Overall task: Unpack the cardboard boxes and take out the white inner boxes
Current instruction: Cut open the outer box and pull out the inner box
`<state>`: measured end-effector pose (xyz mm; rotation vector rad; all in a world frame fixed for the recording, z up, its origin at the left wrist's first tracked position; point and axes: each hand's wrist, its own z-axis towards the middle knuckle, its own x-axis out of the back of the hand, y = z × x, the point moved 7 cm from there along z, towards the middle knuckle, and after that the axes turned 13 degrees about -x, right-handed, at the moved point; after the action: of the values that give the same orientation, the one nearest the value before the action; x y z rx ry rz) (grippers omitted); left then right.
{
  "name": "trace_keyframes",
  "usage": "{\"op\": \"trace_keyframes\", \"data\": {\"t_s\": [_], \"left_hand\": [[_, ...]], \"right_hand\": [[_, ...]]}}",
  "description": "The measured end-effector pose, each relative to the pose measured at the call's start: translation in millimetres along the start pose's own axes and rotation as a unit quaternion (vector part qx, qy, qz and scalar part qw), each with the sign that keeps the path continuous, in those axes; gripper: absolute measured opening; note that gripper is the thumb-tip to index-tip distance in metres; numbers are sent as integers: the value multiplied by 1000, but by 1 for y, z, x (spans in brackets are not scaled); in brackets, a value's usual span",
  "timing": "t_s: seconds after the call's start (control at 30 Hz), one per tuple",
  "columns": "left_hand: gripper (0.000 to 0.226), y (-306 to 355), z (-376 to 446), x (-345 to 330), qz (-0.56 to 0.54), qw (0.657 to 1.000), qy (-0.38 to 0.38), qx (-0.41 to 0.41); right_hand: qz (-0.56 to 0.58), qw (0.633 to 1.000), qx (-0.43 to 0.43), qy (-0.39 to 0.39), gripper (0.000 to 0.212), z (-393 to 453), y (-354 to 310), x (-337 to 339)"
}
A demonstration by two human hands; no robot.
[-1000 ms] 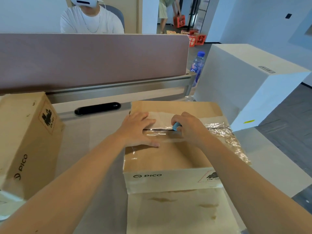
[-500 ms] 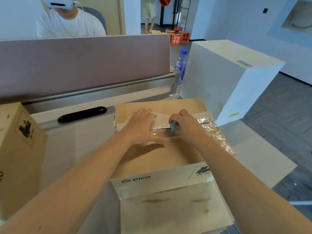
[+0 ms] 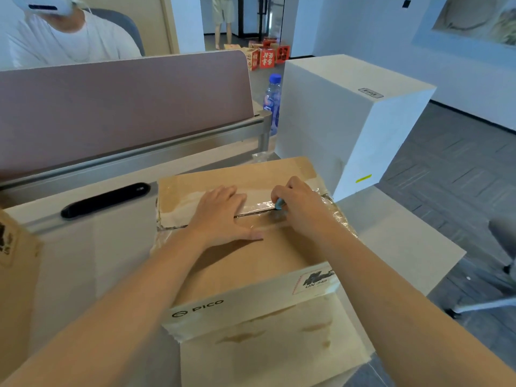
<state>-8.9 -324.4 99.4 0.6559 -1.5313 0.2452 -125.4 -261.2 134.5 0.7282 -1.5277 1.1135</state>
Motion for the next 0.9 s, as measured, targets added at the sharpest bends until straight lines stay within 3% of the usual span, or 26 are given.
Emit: {"op": "trace_keyframes", "data": {"t_s": [0.23,0.37,0.5,0.6,0.9], "left_hand": [[121,1,2,3,-11,1000,-1,1],[109,7,11,6,-8,1000,-5,2],[132,9,18,6,-15,1000,-3,-5],[107,8,18,6,-22,1000,3,-1],[131,2,21,12,-52,999,7,-1]], "right_hand": [[-15,996,-84,15,30,9,45,14],[21,996,-88,15,29,13,64,23],[54,994,-96,15,30,18,82,27],[87,991,-104,20,29,21,93,29],[213,967,-141,22,24,26,117,26]]}}
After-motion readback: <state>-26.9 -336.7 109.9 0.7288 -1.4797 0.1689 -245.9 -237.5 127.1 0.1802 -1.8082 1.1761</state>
